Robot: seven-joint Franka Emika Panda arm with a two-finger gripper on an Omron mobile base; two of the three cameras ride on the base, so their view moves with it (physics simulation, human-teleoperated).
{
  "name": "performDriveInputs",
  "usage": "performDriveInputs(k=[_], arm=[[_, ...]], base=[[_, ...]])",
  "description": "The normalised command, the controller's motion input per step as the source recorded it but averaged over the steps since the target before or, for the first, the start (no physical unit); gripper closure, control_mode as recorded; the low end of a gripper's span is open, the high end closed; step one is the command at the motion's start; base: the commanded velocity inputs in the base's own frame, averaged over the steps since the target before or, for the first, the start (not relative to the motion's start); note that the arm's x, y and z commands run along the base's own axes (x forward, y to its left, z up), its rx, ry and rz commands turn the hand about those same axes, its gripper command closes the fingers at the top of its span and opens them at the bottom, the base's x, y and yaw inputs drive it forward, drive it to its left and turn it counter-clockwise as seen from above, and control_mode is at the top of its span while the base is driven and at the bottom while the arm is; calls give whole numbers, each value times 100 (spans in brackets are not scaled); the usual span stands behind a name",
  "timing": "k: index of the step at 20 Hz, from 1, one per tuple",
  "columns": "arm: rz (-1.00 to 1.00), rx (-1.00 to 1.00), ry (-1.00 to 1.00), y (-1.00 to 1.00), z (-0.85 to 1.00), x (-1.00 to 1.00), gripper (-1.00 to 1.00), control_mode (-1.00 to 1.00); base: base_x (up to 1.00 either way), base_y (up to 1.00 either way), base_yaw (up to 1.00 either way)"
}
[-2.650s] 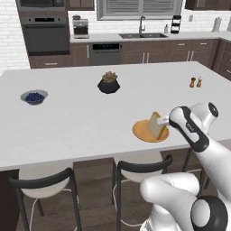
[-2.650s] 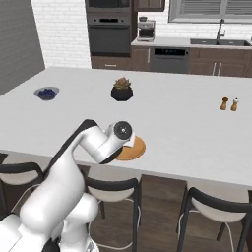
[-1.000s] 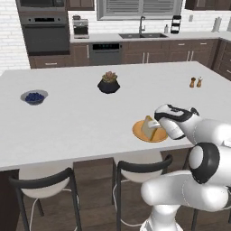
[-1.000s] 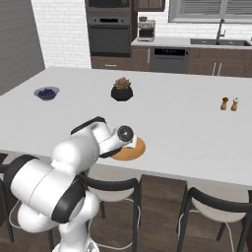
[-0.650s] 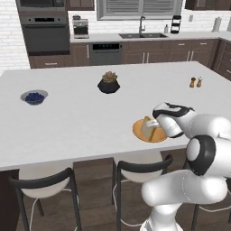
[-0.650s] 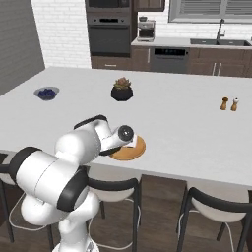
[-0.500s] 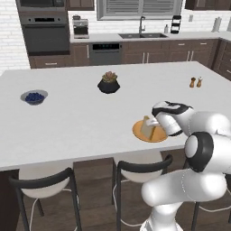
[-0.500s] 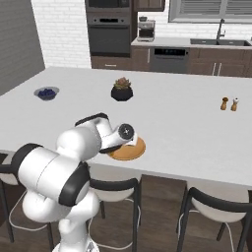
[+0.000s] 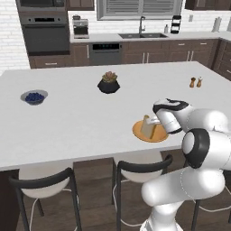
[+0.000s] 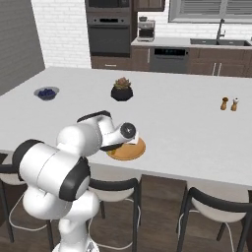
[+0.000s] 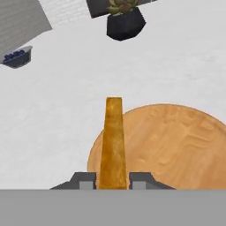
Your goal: Start the toaster. Once the lever pops up, take the bread to the plate on the dining counter.
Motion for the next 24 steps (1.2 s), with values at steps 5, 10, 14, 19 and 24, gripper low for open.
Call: performDriveInputs(k=[5,10,14,19,24], arm=[[0,0,-6,-21,-3,0,-100,-100],[1,0,-4,-64,0,0,-100,-100],[2,-5,-4,-56,9,0,-100,-100],[0,-21,1,-30,57,0,-100,-100],[0,-19,6,-2,88,0,-100,-100]], base=[[0,0,0],[0,0,0],[0,0,0],[0,0,0],[0,0,0]])
